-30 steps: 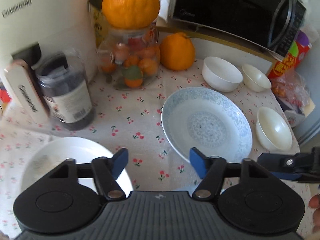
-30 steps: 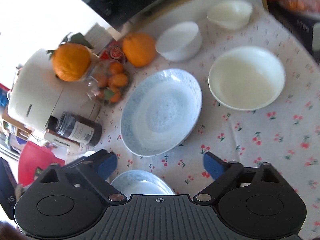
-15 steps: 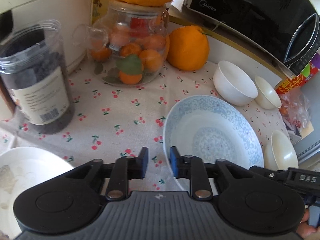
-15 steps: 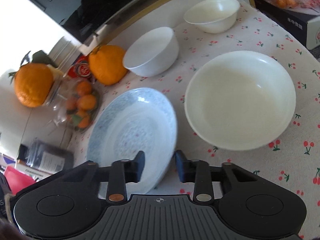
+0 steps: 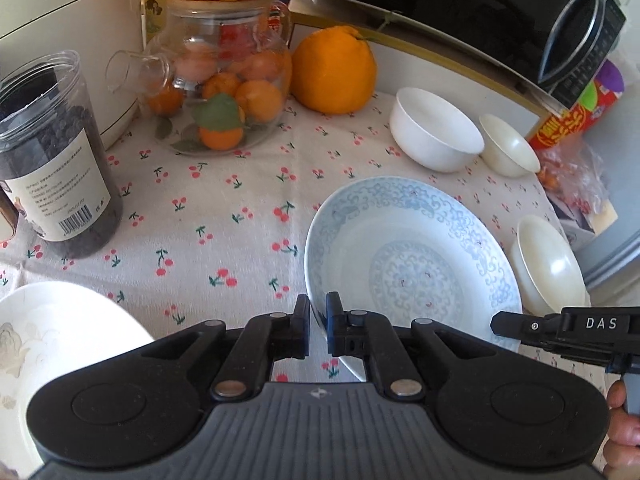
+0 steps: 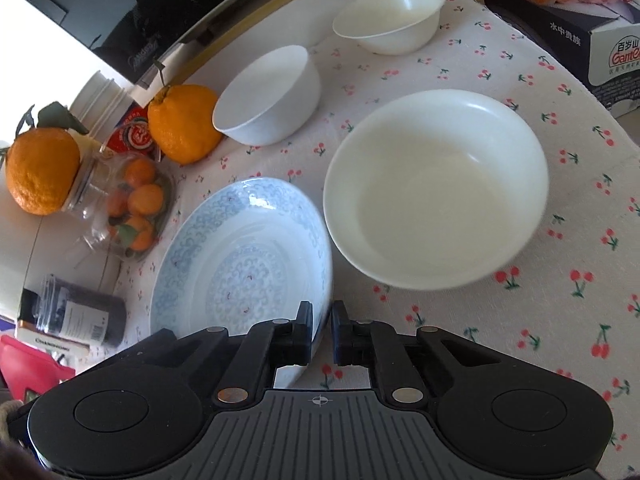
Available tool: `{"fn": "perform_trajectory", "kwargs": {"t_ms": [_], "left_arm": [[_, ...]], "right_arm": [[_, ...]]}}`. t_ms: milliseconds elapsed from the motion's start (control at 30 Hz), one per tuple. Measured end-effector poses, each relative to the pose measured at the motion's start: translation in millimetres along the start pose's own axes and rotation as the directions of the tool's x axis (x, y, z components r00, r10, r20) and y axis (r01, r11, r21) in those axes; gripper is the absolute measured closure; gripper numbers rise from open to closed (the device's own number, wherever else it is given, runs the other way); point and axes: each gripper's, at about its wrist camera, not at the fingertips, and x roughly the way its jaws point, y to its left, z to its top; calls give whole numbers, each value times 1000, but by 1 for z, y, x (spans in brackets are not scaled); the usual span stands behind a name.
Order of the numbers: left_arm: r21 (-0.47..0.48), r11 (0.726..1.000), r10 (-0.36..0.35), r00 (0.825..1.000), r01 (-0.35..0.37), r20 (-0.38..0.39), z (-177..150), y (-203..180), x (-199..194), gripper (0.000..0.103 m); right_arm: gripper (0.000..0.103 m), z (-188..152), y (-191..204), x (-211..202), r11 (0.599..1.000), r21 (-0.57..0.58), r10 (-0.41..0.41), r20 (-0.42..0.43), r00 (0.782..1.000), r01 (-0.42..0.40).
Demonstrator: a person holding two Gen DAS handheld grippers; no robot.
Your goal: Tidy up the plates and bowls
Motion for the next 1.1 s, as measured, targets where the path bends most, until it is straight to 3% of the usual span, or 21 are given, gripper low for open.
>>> {"fn": "perform_trajectory", "kwargs": {"t_ms": [733,833,900,1000,1100], "left_arm": [[61,998,-26,1000,27,-11,-11,-12,1,94],[74,997,-32,999,32,-10,-11,-13,0,93],[79,996,-29,1000,29,-1,-11,-13,-3,83],[92,995,-32,999,30,17,-12,-14,-10,73],[101,994,-34,999,31,31,-15,-14,-18,57]], "right_arm": [[93,2,-8,-10,999,15,-48,11,999,48],[90,2,-9,-10,999,15,-35,8,999,35],[89,2,-8,-11,999,8,-32,7,999,32],[78,2,-8,-17,1000,1,-6,7,1000,6],[57,1,-7,-25,1000,-19,6,15,1000,-6]]}}
